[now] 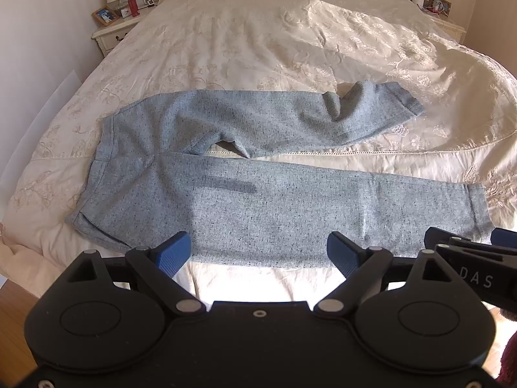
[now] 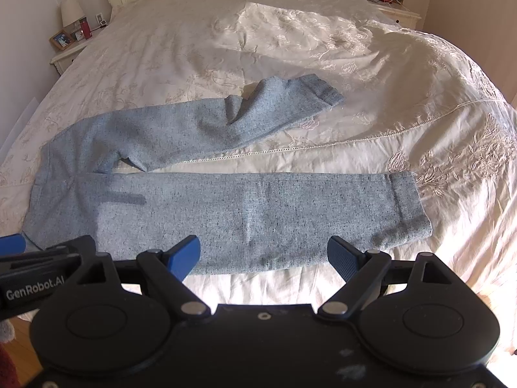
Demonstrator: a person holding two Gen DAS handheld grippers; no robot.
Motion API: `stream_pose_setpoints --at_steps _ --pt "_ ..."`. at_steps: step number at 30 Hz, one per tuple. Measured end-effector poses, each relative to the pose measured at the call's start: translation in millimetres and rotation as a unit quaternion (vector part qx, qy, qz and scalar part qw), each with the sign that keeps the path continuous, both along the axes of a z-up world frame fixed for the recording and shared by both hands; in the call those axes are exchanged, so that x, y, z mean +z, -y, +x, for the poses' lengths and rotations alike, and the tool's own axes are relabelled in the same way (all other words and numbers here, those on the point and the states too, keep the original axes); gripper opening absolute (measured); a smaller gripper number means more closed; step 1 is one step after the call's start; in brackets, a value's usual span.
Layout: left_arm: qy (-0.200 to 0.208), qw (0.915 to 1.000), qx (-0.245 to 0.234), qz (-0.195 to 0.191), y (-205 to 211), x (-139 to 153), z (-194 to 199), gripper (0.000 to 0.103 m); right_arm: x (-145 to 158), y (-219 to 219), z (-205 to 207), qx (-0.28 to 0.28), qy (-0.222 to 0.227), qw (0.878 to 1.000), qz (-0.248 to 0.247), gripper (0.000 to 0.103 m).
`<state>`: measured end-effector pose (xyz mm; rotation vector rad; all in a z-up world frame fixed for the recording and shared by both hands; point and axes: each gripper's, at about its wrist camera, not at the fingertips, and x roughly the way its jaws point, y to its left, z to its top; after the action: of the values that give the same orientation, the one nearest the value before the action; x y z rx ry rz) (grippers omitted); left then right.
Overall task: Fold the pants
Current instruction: 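Move both tools toward the light grey trousers on the bed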
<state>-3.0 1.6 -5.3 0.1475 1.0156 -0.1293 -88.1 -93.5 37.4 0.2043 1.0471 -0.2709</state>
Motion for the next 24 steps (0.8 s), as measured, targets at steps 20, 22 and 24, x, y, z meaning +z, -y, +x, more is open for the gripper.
stream_pose_setpoints --at_steps 20,22,24 --pt "-0.008 0.9997 0.023 -0.005 -5.0 -1.4 -3.9 0.090 -0.7 -6.2 -0.6 0.020 -0.007 1.000 0.008 0.090" --pt "-0.010 0.9996 0.026 -0.007 -5.7 -0.9 -4.2 0.090 -0.2 -6.0 -1.5 0.019 -0.006 1.000 0.008 0.090" --pt "-0.012 0.9995 0.029 -0.006 -5.9 -0.7 -5.1 0.090 0.3 -4.4 -2.5 0.018 -0.005 1.000 0.010 0.090"
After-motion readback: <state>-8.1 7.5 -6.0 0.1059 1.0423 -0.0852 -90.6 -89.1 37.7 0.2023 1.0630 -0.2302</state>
